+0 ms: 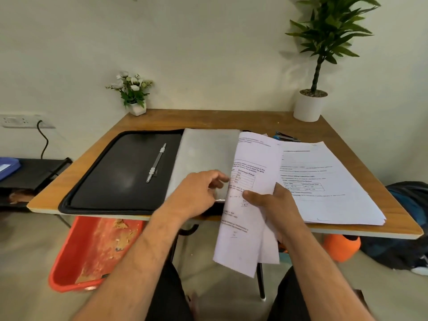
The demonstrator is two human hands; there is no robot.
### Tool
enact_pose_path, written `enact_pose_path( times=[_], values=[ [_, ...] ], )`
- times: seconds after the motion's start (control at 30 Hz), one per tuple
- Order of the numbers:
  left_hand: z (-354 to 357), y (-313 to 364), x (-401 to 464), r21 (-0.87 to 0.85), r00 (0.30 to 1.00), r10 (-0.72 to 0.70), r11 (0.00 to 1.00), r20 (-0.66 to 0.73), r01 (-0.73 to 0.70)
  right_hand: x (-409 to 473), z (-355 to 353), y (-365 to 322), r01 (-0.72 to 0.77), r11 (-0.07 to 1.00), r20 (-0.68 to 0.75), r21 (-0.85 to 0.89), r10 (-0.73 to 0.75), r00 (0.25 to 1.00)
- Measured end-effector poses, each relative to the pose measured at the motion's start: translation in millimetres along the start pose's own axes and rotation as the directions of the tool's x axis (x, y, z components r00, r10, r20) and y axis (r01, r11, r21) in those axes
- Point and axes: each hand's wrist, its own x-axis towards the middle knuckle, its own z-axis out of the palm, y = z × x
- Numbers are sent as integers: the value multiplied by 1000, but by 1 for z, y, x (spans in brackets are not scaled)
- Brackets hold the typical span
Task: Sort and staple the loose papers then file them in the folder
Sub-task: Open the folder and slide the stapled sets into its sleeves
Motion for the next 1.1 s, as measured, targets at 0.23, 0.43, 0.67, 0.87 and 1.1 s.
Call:
enact_pose_path(
  times=[0.23,0.43,0.67,0.87,1.1],
  values=[
    [-15,-12,8,514,990,70,849,125,-125,2,11,-9,-41,995,-79,-89,34,996],
    [-19,-29,-13,648,991,135,753,23,-118,-11,-1,-14,-95,989,-134,110,110,985],
    [-22,-38,-9,415,987,54,910,-154,15,-17,4,-19,-155,967,37,202,151,988],
    [-29,-39,8,131,979,-136,979,-150,156,-24,9,-20,-86,992,66,92,80,995],
    [-38,-58,22,-483,961,-273,838,33,254,-35,3,-14,-73,993,158,-90,86,984]
  ],
)
